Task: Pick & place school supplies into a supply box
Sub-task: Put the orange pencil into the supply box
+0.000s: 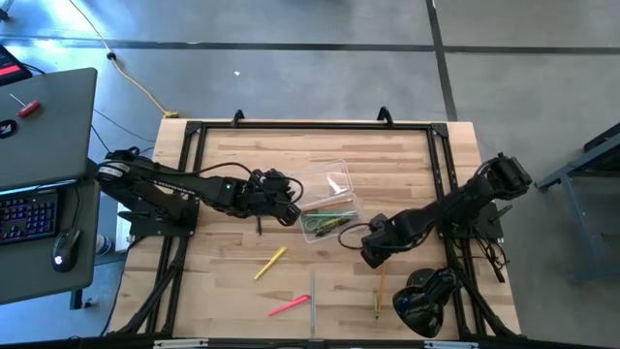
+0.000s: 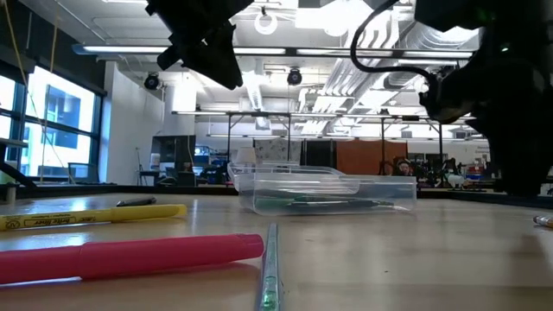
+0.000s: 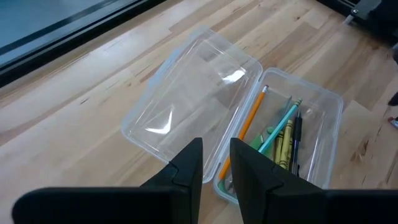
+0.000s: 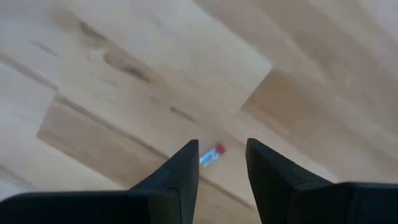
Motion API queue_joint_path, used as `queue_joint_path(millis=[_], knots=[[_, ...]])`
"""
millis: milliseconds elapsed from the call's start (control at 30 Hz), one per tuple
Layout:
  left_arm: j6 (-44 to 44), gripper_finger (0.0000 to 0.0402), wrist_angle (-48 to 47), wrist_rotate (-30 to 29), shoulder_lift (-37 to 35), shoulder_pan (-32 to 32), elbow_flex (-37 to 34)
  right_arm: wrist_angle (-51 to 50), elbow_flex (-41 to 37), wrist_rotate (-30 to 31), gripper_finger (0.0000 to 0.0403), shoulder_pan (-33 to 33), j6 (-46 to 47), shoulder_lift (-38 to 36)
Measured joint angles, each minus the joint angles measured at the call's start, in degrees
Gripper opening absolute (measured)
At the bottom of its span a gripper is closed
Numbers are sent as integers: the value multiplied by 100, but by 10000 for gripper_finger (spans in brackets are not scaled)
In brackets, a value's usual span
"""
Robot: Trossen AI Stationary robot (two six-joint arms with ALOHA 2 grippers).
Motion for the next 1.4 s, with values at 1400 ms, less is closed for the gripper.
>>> queue_joint_path(millis=[1400], knots=[[168, 113, -8, -4, 0, 0, 0, 96, -106, 171, 112, 247, 1789, 24]])
